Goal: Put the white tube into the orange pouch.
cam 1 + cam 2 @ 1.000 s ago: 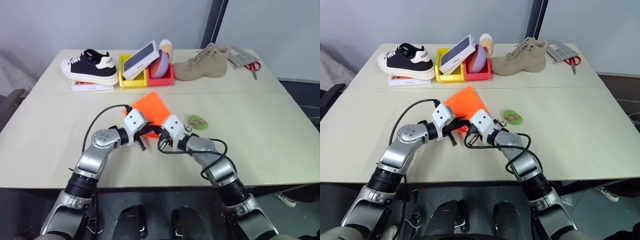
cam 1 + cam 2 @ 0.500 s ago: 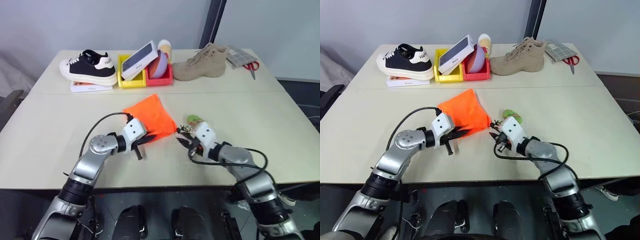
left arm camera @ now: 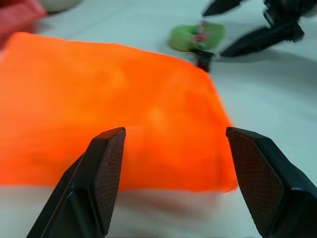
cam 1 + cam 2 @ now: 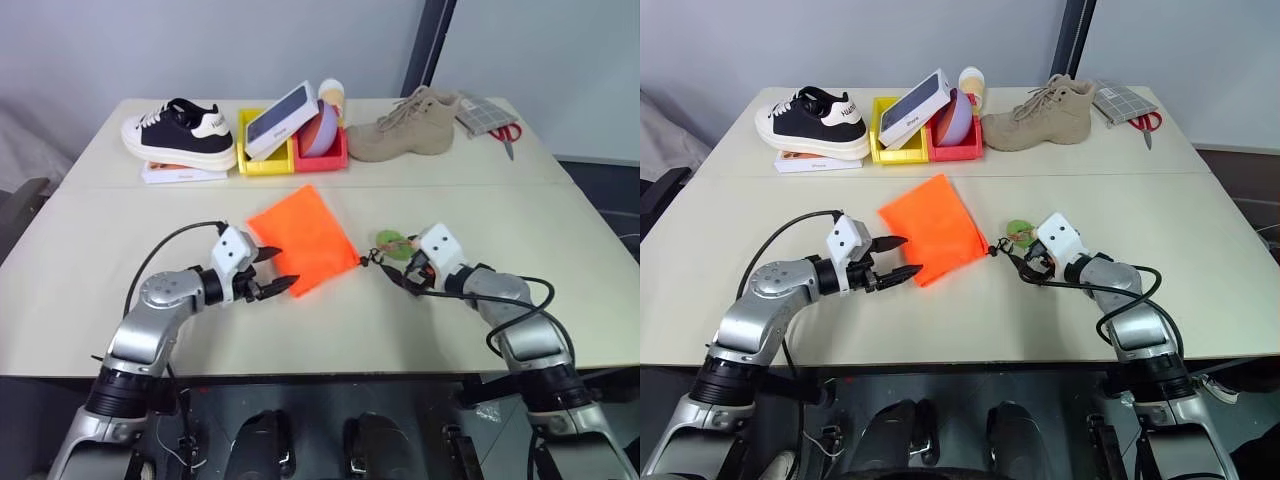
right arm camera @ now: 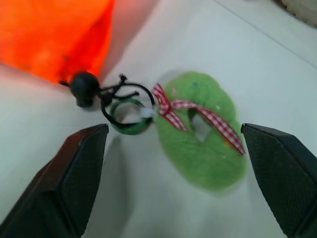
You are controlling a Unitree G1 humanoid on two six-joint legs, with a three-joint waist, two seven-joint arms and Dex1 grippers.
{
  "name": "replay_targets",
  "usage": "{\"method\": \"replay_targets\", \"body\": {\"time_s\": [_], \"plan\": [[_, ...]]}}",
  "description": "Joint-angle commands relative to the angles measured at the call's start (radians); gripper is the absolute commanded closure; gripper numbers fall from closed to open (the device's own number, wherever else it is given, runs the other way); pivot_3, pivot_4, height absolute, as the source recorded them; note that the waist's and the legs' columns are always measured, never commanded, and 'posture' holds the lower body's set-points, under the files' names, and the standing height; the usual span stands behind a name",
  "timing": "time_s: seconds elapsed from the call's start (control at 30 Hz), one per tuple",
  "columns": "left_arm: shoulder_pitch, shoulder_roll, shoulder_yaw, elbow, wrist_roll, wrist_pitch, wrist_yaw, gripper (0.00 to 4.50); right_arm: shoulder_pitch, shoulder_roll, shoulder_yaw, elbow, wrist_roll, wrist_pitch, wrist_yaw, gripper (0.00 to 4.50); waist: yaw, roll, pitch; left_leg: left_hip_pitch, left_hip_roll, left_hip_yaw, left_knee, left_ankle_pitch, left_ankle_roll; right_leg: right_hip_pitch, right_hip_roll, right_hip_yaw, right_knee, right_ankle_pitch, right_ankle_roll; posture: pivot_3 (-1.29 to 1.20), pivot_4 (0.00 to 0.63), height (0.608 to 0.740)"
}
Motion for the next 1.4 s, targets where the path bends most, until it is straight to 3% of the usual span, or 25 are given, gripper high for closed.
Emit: {"method": "replay_targets", "body": {"time_s": [0.03,0.1,0.3,0.67,0.93,0.97,1.03,1.4], "plan": [[0.005,0.016,0.051,-0.023,-0.014,-0.026,0.018,1.00,-0.031,-0.030,-0.005,0.056,-0.019,-0.045,0.020,0.60,-0.001,0.000,0.000,0.000,0.000,0.000,0.000,0.000,0.000,0.000,0.000,0.000,0.000,0.000,0.000,0.00,0.150,0.740],[0.010,0.018,0.061,-0.023,-0.016,-0.031,0.024,1.00,-0.033,-0.042,0.000,0.071,-0.030,-0.066,0.031,1.43,0.000,0.000,0.000,0.000,0.000,0.000,0.000,0.001,-0.001,0.000,0.000,0.000,0.000,0.000,0.000,0.00,0.150,0.740],[0.011,-0.001,0.067,-0.028,-0.030,-0.032,0.040,1.00,-0.023,-0.057,-0.018,0.044,-0.039,-0.087,0.024,4.47,0.000,0.000,0.000,0.000,0.000,0.000,0.000,0.001,-0.001,0.000,0.000,0.000,0.000,0.000,0.000,0.00,0.150,0.740],[-0.074,-0.072,0.052,0.033,-0.045,-0.060,0.046,1.00,0.018,-0.049,-0.178,-0.282,0.118,0.010,0.015,4.47,0.001,0.000,0.000,0.000,0.000,0.000,0.000,0.001,-0.002,0.000,0.000,0.000,0.000,0.000,0.000,0.00,0.150,0.740],[-0.152,-0.097,-0.008,0.129,-0.031,-0.106,-0.033,1.00,-0.013,-0.045,-0.170,-0.368,0.167,0.079,0.000,4.47,0.001,0.000,0.000,0.000,0.000,0.000,0.000,0.000,0.000,0.000,0.000,0.000,0.000,0.000,0.000,0.00,0.150,0.740],[-0.164,-0.102,-0.021,0.141,-0.022,-0.117,-0.044,0.47,-0.018,-0.043,-0.166,-0.365,0.168,0.077,0.000,4.50,0.003,0.000,0.000,0.000,0.000,0.000,0.000,0.000,0.000,0.000,0.000,0.000,0.000,0.000,0.000,0.00,0.150,0.740],[-0.185,-0.113,-0.046,0.160,0.001,-0.147,-0.049,0.04,-0.024,-0.040,-0.160,-0.363,0.173,0.073,0.004,4.50,0.004,0.000,0.000,0.000,0.000,0.000,0.000,0.000,0.000,0.000,0.000,0.000,0.000,0.000,0.000,0.00,0.150,0.740],[-0.209,-0.154,-0.070,0.199,0.020,-0.189,-0.041,0.04,-0.062,-0.035,-0.218,-0.447,0.274,0.102,0.000,4.50,0.000,0.000,0.000,0.000,0.000,-0.001,0.000,0.000,0.000,0.000,0.001,0.000,0.000,0.000,0.000,0.00,0.150,0.740]]}}
